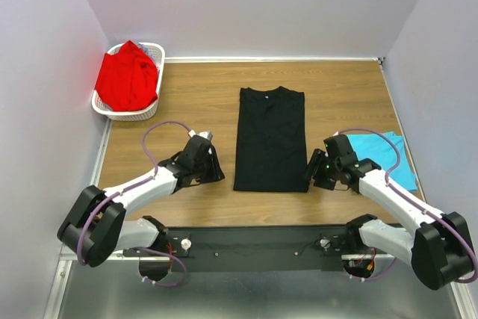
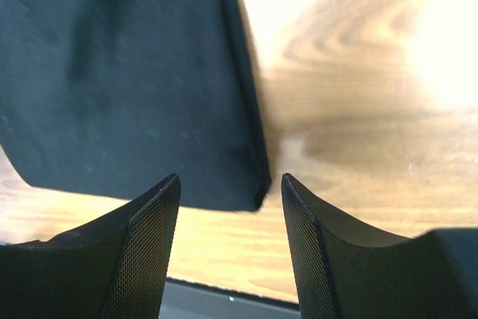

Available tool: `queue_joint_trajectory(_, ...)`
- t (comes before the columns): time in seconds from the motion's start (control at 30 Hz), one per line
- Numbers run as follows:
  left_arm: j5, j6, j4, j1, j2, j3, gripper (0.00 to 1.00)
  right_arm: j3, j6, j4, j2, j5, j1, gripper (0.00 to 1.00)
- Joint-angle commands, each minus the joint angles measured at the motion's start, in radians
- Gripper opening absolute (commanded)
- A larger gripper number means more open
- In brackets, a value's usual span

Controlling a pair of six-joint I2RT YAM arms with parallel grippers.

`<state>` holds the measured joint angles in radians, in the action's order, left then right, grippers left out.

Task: Fold and stack the t-shirts
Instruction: Fold the tshirt

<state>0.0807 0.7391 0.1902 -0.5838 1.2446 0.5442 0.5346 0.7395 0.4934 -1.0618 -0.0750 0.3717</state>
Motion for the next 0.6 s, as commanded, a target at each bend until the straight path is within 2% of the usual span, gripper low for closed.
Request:
queue_joint_trajectory(0.0, 0.059, 0.065, -0.055, -0.051, -0.054, -0.065, 0.41, -0.054, 0.069, 0.031, 0.022, -0.068, -0.004, 0.63)
queue_joint_trajectory(0.27, 0.102, 0.082, -0.159, -0.142, -0.025, -0.087, 0.45, -0.096, 0.095, 0.031, 0.031, -0.062, -0.005, 0.63)
queue_joint_trajectory(0.57, 0.106, 0.091, -0.216, -0.156, 0.002, -0.107, 0.45, -0.094, 0.097, 0.017, 0.003, -0.051, -0.004, 0.59)
